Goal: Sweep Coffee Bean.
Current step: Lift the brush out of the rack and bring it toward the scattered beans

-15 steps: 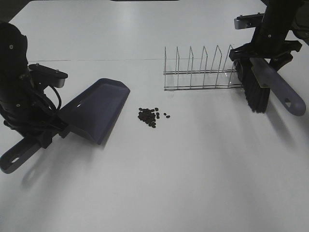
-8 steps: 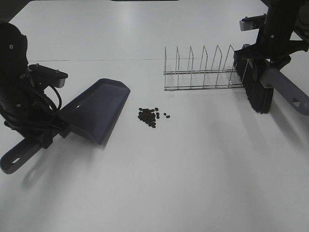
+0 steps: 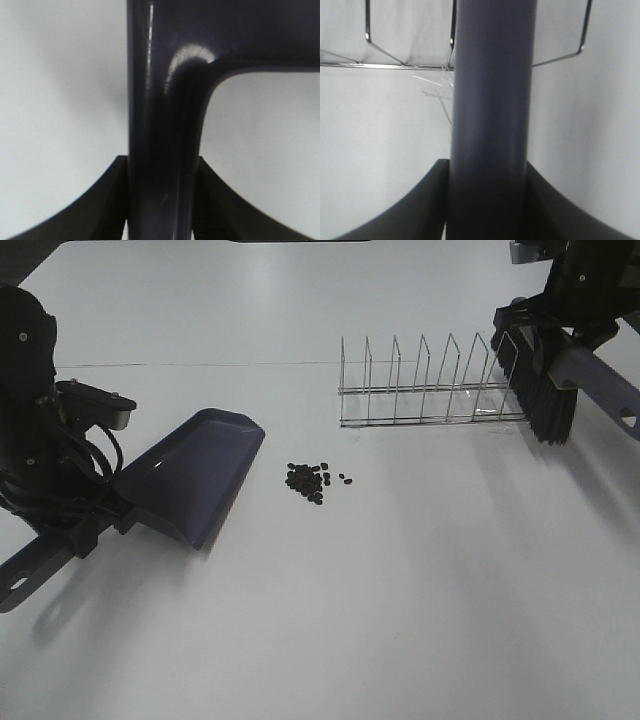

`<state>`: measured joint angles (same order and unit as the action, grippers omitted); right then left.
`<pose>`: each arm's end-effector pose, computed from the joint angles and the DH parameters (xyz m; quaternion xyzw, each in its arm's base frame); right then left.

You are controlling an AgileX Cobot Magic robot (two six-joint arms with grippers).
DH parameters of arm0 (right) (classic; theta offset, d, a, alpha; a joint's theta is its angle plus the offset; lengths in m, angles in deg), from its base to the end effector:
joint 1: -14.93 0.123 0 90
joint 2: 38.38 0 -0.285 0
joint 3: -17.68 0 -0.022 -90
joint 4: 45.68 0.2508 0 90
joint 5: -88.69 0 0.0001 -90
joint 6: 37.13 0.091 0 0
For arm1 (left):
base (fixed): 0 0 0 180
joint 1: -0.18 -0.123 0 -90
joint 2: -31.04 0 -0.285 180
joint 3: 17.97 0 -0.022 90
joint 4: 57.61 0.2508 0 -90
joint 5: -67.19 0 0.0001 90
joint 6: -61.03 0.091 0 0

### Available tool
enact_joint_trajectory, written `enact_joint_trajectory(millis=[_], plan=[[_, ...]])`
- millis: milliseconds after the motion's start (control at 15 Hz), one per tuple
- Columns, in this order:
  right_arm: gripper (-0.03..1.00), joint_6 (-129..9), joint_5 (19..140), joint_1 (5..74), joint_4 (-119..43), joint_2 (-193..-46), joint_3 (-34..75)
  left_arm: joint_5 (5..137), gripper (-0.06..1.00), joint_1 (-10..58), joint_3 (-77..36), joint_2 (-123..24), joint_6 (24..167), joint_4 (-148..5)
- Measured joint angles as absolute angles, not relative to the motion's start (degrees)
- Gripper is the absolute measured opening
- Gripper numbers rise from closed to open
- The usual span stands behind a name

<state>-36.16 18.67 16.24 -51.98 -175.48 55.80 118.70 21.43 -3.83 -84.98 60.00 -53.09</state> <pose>0.4774 0.0015 0.2108 -0.0167 0.9938 -0.0513 0.0967 0.3080 -0.1137 0.1434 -0.2000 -0.9792 -0.0327 0.0084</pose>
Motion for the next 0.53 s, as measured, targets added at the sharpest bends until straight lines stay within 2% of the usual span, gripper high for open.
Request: enact_joint_trajectory(millis=[267, 533], plan=[[0.31, -36.16, 18.73, 16.24, -51.93, -170.79, 55.05, 118.88, 0.33, 21.43, -3.83, -84.98, 60.00, -52.92], [0.31, -35.07, 18.73, 16.24, -51.41, -162.48, 46.12, 118.88, 0.33, 21.43, -3.83, -84.98, 60.00, -52.86]])
